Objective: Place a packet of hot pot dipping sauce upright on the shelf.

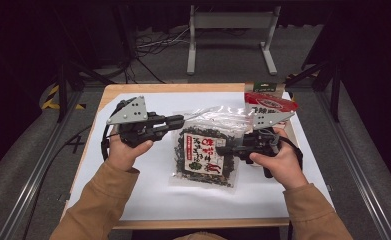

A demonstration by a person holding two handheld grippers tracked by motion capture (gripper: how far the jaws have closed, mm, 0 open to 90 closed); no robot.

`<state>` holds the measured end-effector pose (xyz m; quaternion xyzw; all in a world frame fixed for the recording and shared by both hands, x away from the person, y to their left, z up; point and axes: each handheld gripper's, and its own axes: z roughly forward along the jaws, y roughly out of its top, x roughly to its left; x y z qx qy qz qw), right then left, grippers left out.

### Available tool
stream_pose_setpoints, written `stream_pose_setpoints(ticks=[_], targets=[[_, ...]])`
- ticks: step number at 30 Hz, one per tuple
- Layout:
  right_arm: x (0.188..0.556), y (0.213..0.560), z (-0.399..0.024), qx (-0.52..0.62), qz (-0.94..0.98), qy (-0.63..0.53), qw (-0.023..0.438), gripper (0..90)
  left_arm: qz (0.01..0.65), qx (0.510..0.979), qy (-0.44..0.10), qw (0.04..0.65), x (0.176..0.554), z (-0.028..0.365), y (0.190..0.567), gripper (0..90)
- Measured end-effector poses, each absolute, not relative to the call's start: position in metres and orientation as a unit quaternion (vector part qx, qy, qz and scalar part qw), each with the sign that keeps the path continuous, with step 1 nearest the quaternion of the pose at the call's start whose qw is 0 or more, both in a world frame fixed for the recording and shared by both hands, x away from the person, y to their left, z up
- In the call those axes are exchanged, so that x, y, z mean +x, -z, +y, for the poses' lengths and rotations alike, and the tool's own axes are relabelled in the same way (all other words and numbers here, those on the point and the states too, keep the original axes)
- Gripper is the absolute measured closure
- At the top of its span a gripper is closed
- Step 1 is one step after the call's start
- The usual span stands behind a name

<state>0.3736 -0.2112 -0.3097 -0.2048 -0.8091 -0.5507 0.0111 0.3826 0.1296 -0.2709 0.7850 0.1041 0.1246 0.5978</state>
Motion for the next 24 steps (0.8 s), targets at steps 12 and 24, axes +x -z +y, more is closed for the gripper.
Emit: stream_pose_setpoints(ticks=[12, 24], targets=[[0.364, 0.294, -0.239, -0.222, -0.803, 0.552, -0.037, 74.8, 0.157, 0.795, -0.123, 0.573, 0.384, 0.159, 0.287, 55.4], [0.355, 0.27, -0.274, -0.243, -0.799, 0.54, -0.108, 74.7, 0.213, 0.797, -0.136, 0.548, 0.396, 0.191, 0.306, 51.8]])
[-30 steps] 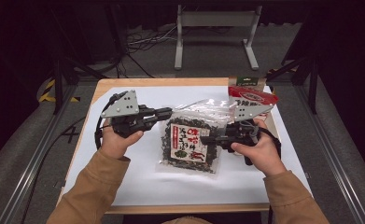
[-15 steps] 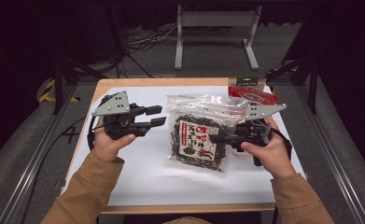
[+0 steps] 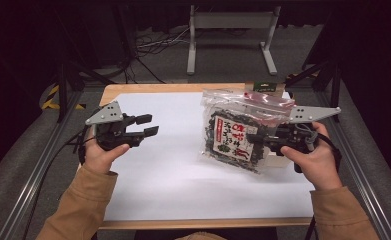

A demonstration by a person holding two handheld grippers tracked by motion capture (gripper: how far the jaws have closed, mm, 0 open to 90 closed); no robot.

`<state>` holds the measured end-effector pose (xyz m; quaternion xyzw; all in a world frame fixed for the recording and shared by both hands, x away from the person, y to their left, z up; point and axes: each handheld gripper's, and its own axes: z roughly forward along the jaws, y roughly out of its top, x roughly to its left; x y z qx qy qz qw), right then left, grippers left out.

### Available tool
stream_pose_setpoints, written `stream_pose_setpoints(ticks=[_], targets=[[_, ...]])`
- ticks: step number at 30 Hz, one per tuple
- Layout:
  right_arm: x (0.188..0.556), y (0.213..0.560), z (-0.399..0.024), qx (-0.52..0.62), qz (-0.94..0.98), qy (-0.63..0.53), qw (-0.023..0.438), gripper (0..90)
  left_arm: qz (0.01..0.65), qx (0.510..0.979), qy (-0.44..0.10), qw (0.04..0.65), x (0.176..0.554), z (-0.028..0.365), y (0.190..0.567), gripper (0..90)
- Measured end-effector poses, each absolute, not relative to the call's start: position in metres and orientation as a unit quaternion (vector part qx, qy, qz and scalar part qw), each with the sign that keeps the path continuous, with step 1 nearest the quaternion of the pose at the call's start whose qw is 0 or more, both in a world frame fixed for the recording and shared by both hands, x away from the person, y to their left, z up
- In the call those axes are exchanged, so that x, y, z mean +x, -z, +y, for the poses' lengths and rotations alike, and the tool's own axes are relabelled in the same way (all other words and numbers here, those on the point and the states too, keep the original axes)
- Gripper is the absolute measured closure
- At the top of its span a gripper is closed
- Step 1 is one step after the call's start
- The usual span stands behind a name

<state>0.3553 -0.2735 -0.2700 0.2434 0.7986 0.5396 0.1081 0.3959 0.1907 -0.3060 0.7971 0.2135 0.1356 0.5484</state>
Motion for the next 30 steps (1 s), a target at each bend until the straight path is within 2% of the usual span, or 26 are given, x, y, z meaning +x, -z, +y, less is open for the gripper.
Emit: stream_pose_setpoints(ticks=[17, 30], targets=[[0.361, 0.247, -0.306, 0.269, 0.782, -0.535, 0.174, 74.7, 0.269, 0.795, -0.137, 0.526, 0.411, 0.215, 0.321, 46.6], [0.372, 0.227, -0.318, 0.275, 0.781, -0.52, 0.209, 74.7, 0.273, 0.795, -0.132, 0.525, 0.414, 0.219, 0.324, 46.0]])
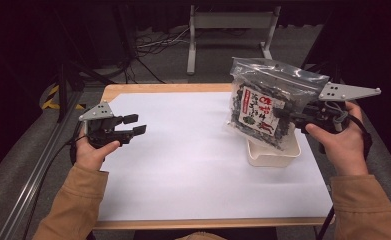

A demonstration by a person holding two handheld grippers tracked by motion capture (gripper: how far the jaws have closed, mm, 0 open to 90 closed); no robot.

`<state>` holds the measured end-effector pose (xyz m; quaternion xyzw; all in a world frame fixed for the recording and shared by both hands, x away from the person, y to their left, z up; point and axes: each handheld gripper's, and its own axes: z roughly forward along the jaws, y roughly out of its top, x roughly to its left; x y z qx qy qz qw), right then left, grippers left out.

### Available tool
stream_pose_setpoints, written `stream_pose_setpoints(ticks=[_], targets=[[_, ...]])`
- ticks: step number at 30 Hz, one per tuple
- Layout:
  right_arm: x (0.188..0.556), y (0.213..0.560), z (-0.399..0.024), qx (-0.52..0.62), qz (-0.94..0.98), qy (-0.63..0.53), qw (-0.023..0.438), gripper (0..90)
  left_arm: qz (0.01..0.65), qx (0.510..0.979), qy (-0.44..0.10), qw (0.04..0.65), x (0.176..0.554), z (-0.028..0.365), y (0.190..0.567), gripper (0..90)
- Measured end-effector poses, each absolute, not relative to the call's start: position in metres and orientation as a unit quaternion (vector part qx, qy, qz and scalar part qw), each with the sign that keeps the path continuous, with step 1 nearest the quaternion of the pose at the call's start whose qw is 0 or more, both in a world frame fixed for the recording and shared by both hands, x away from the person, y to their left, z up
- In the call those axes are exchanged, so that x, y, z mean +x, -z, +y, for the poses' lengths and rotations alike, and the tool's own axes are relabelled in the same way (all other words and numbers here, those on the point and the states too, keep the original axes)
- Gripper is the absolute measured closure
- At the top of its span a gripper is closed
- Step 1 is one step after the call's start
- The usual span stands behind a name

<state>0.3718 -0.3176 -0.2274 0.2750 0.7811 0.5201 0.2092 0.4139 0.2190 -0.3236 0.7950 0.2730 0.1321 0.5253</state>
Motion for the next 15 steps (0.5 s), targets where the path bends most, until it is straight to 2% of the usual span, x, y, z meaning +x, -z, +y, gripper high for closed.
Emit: stream_pose_setpoints(ticks=[10, 15], targets=[[0.381, 0.223, -0.33, 0.288, 0.776, -0.515, 0.225, 74.6, 0.271, 0.798, -0.128, 0.523, 0.415, 0.218, 0.325, 45.4], [0.382, 0.224, -0.337, 0.297, 0.775, -0.499, 0.249, 74.6, 0.276, 0.796, -0.12, 0.526, 0.415, 0.218, 0.326, 45.3]])
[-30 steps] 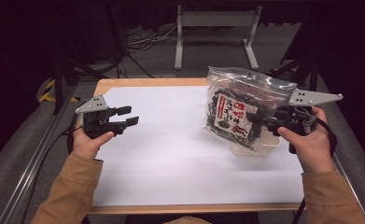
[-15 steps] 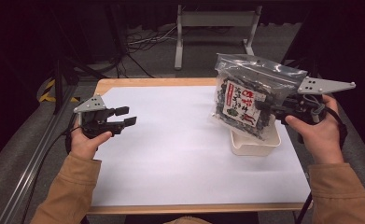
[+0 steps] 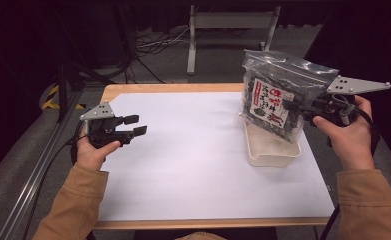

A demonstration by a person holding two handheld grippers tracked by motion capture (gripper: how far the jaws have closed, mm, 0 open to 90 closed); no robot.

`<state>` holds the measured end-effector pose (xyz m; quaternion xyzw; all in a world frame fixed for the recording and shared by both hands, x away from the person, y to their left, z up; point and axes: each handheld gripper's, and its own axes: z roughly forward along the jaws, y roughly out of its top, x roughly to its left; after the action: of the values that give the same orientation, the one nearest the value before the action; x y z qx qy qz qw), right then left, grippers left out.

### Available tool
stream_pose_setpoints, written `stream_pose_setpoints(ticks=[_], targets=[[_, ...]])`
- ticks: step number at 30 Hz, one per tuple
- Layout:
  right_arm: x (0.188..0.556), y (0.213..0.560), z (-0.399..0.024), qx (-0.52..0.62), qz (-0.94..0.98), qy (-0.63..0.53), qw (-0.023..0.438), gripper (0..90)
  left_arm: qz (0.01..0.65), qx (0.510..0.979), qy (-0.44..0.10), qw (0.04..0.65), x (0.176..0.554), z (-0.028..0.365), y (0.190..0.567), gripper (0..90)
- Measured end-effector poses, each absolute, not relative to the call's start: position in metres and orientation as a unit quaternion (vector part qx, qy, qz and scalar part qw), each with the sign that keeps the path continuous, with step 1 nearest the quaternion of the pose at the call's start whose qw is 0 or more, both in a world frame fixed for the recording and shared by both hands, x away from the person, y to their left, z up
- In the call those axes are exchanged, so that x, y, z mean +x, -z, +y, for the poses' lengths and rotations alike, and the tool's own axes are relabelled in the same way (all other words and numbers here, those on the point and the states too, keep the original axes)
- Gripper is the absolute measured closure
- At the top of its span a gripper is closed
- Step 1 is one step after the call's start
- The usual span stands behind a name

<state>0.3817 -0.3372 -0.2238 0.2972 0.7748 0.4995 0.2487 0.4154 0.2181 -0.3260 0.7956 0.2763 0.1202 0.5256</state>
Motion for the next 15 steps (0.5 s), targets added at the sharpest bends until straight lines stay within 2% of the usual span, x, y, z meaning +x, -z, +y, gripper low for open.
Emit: stream_pose_setpoints(ticks=[15], targets=[[0.386, 0.2341, -0.3467, 0.326, 0.77, -0.478, 0.27, 74.6, 0.271, 0.798, -0.123, 0.525, 0.4171, 0.2188, 0.3264, 45.1]])
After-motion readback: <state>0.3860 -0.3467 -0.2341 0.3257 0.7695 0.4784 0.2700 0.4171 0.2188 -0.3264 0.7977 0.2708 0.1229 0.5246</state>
